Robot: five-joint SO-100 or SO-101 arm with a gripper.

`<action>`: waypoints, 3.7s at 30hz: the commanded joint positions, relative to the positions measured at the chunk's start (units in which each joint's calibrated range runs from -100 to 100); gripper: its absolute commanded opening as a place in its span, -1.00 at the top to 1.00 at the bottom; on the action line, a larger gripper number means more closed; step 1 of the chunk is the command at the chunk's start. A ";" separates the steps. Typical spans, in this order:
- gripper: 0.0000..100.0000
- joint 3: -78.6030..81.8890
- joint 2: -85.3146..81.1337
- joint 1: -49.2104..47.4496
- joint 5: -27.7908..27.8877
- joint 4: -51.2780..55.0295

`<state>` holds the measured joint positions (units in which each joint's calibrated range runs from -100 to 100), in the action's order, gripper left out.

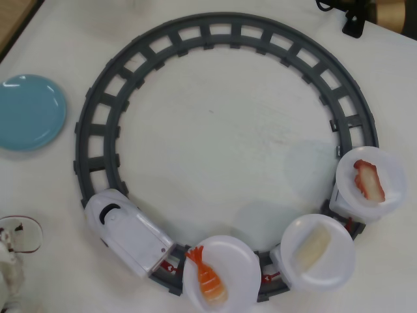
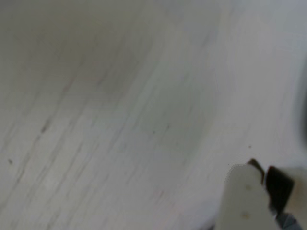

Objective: Pick up the sushi from the Shinkansen and put it on the blue dish

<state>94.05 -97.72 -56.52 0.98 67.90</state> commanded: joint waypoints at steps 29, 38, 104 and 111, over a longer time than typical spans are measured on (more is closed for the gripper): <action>0.93 0.09 -0.37 -0.17 0.17 0.08; 0.93 -1.36 -0.37 0.44 0.27 0.25; 0.94 -62.76 54.63 9.25 4.56 3.48; 0.94 -64.66 55.62 14.62 9.11 3.57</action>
<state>33.30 -42.22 -43.85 8.12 71.26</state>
